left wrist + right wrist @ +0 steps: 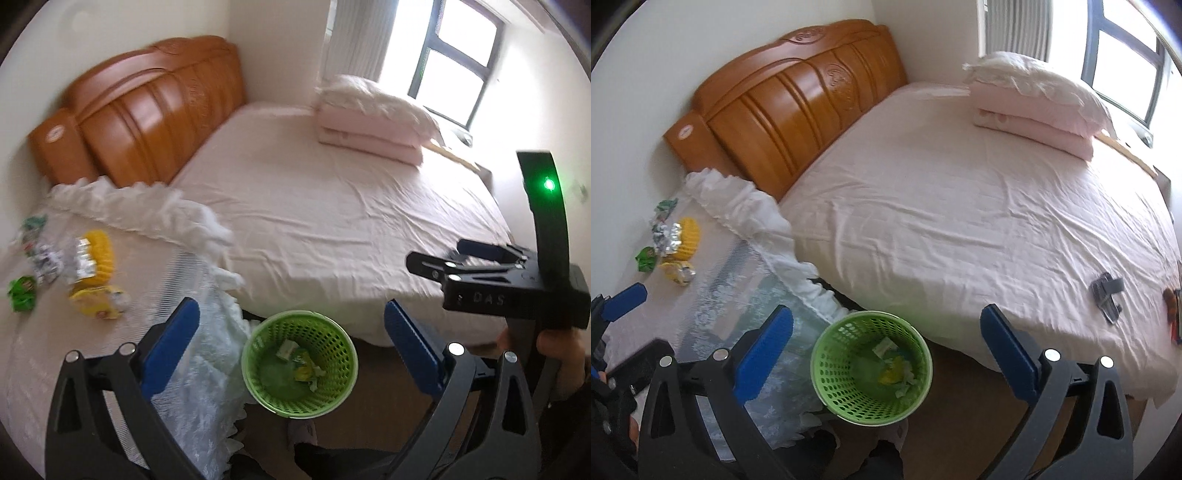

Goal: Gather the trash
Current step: 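Move both tools back over the table of trash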

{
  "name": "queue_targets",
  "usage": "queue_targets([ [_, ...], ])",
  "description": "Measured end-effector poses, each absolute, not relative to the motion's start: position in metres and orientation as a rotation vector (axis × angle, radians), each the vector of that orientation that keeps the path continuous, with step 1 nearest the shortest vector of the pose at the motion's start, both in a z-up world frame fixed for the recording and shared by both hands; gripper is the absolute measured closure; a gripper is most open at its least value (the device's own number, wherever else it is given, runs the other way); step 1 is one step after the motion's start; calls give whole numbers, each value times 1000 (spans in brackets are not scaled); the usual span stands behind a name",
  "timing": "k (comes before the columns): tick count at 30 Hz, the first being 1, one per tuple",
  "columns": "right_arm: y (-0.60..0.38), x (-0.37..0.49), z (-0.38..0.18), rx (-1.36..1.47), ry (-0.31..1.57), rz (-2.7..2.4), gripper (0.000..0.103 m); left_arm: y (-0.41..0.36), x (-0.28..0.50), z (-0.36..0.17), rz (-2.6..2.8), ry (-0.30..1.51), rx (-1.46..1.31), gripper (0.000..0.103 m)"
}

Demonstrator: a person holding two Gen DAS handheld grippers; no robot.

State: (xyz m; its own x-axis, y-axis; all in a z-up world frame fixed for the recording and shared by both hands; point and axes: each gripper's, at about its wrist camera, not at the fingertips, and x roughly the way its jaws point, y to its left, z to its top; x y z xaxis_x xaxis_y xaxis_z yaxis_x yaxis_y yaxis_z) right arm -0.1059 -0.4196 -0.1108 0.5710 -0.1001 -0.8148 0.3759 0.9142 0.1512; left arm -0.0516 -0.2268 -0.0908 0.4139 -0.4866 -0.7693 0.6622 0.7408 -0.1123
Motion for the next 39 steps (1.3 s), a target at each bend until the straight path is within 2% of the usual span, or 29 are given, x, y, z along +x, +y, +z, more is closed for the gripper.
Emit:
queue_targets([
  [12, -325, -31, -56, 244, 796, -52, 2, -64, -16, -52, -283, 783, 24, 8],
  [21, -247, 11, -53, 160, 814, 125, 2, 38, -7, -66, -48, 810, -116, 8],
  [29, -213, 26, -60, 130, 858, 162, 2, 62, 25, -89, -3, 792, -102, 8],
  [39, -190, 32, -66, 141, 912, 72, 2, 66, 152, -154, -69, 845, 70, 10],
])
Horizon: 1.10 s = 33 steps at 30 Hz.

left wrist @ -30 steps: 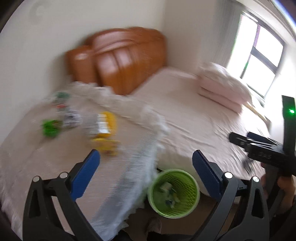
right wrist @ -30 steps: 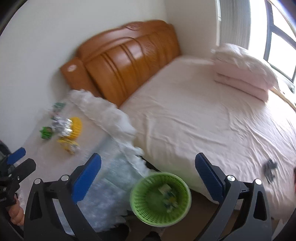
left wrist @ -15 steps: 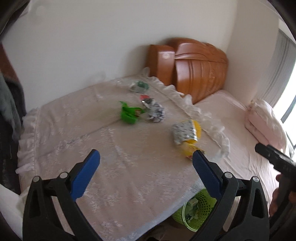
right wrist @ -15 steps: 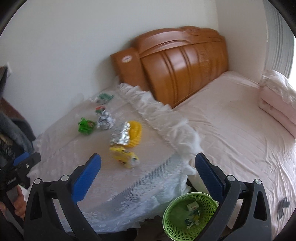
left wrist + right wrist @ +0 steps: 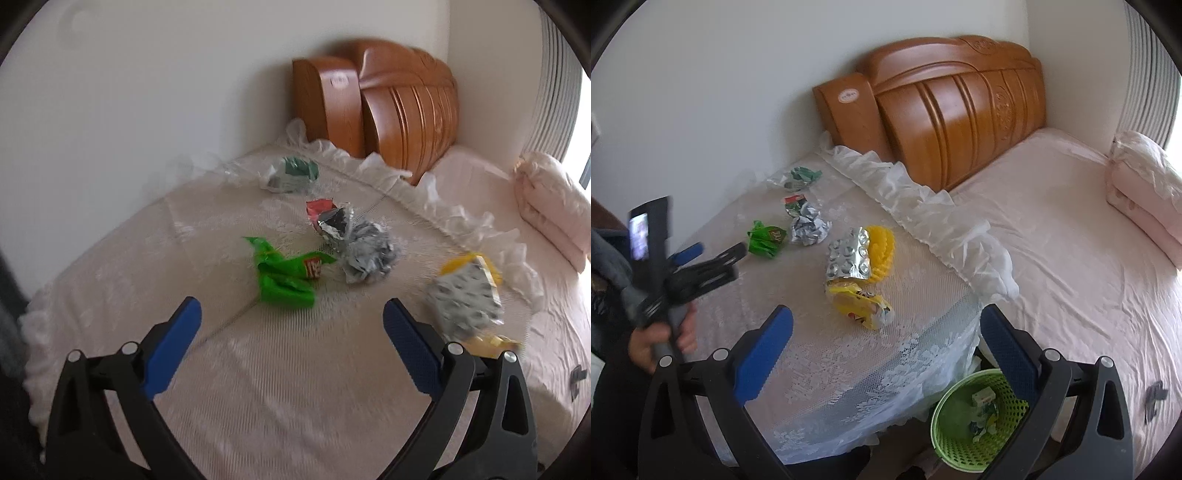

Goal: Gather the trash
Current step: 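Move both tools back over the table of trash, then grasp the green red-labelled wrapper with the left tool while the right tool approaches the crumpled white paper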

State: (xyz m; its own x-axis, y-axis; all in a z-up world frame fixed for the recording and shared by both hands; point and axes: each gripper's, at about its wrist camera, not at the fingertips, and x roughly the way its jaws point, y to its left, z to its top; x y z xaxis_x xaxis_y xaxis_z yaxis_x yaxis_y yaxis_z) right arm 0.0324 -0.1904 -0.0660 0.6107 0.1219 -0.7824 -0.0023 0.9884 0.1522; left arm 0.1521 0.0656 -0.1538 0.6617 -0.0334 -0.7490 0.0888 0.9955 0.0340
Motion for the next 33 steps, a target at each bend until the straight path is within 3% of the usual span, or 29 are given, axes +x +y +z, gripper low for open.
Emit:
queue_targets([
  [7, -174, 38, -77, 140, 968, 14, 2, 67, 210, -199, -101, 927, 97, 23],
  [13, -159, 49, -83, 133, 1005, 6, 2, 72, 227, -224, -121, 991, 45, 44],
  [22, -120, 87, -87, 66, 1027, 85, 2, 85, 223, -214, -136, 964, -11, 47],
  [33, -29, 228, -143, -161, 1104, 242, 2, 153, 149, -143, 14, 891, -139, 47],
])
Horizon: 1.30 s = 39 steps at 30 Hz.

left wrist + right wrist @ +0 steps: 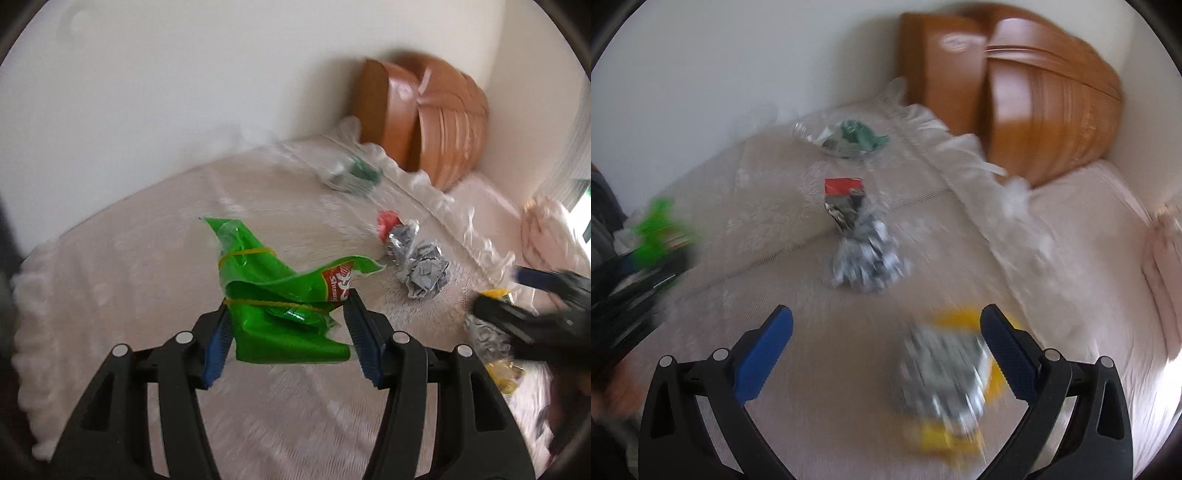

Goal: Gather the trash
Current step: 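Grasp the green red-labelled wrapper with the left tool while the right tool approaches the crumpled white paper, then close the right tool on the crumpled white printed paper and lift it, then carry both items to the green wastebasket and open both tools over it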

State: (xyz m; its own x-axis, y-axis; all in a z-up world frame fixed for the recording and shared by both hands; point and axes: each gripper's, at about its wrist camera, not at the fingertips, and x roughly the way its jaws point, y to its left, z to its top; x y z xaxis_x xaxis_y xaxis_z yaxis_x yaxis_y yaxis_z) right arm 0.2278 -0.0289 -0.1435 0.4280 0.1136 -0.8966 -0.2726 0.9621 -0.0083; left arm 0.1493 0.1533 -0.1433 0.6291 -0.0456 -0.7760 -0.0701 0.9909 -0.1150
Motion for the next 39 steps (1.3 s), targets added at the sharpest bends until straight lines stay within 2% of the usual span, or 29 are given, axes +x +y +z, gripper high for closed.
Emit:
queue_targets([
  [6, -5, 279, -192, -173, 1198, 250, 2, 176, 99, -126, 103, 906, -164, 47],
  [10, -5, 287, -203, -172, 1199, 241, 3, 185, 75, -125, 143, 923, -171, 47],
  [13, -3, 291, -212, -191, 1219, 247, 15, 190, 65, -126, 152, 931, -206, 47],
  [15, -4, 291, -210, -188, 1210, 258, 17, 190, 62, -126, 159, 933, -211, 47],
  [16, -4, 291, -207, -189, 1203, 266, 26, 189, 61, -125, 164, 932, -203, 47],
  [17, -3, 290, -205, -191, 1199, 271, 39, 189, 57, -124, 168, 929, -199, 47],
  [19, -2, 287, -201, -187, 1202, 288, 49, 188, 54, -121, 167, 923, -197, 47],
  [24, -4, 267, -182, -191, 1170, 324, 51, 178, 53, -113, 144, 906, -183, 47],
  [30, -21, 214, -132, -93, 1069, 376, 51, 148, 49, -97, 62, 888, -136, 47],
  [35, -78, 144, -85, 2, 966, 349, 51, 96, 45, -82, -85, 872, -68, 47],
  [39, -148, 80, -73, 94, 947, 234, 50, 41, 37, -72, -220, 849, -4, 47],
])
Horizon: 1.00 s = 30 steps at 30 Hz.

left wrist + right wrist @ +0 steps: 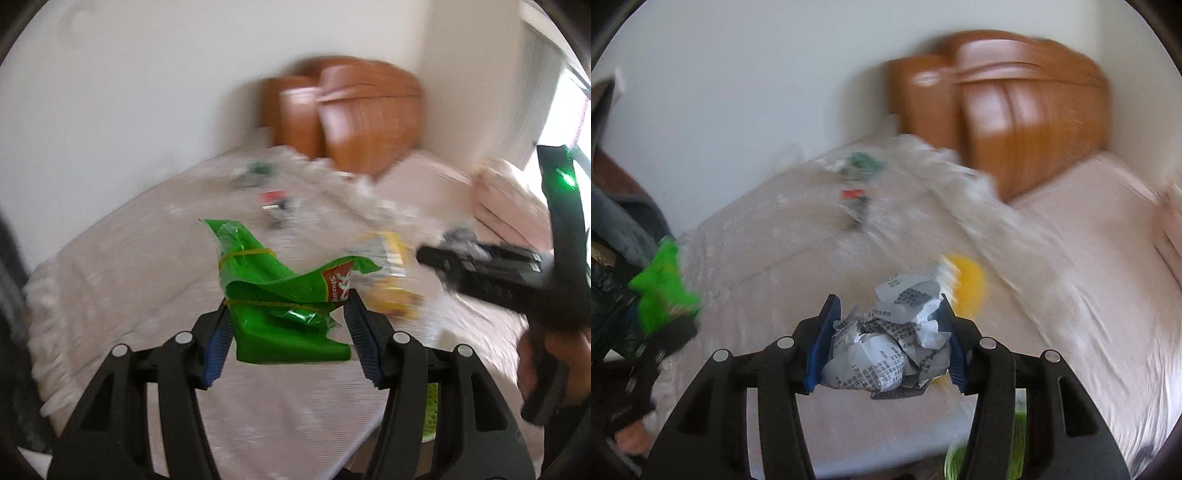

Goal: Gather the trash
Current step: 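Carry both items to the green wastebasket and open both tools over it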

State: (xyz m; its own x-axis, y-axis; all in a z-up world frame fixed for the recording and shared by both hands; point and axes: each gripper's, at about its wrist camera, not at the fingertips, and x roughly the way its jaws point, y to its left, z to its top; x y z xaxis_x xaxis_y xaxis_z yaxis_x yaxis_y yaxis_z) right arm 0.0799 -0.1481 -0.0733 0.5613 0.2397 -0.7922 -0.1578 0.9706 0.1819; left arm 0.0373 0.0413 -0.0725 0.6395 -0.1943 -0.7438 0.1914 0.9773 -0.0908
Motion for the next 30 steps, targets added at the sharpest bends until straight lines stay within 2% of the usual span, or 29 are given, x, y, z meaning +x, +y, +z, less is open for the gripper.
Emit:
queue_targets([
  [8, -274, -50, -78, 228, 957, -72, 50, -93, 8, -66, -542, 843, 137, 47],
  [15, -339, -117, -83, 325, 915, -218, 50, -178, -27, -67, -720, 855, 232, 47],
  [24, -377, -146, -90, 344, 918, -272, 49, -230, -47, -90, -769, 917, 309, 47],
  [30, -396, -150, -94, 344, 923, -272, 49, -259, -49, -130, -793, 1034, 336, 45],
])
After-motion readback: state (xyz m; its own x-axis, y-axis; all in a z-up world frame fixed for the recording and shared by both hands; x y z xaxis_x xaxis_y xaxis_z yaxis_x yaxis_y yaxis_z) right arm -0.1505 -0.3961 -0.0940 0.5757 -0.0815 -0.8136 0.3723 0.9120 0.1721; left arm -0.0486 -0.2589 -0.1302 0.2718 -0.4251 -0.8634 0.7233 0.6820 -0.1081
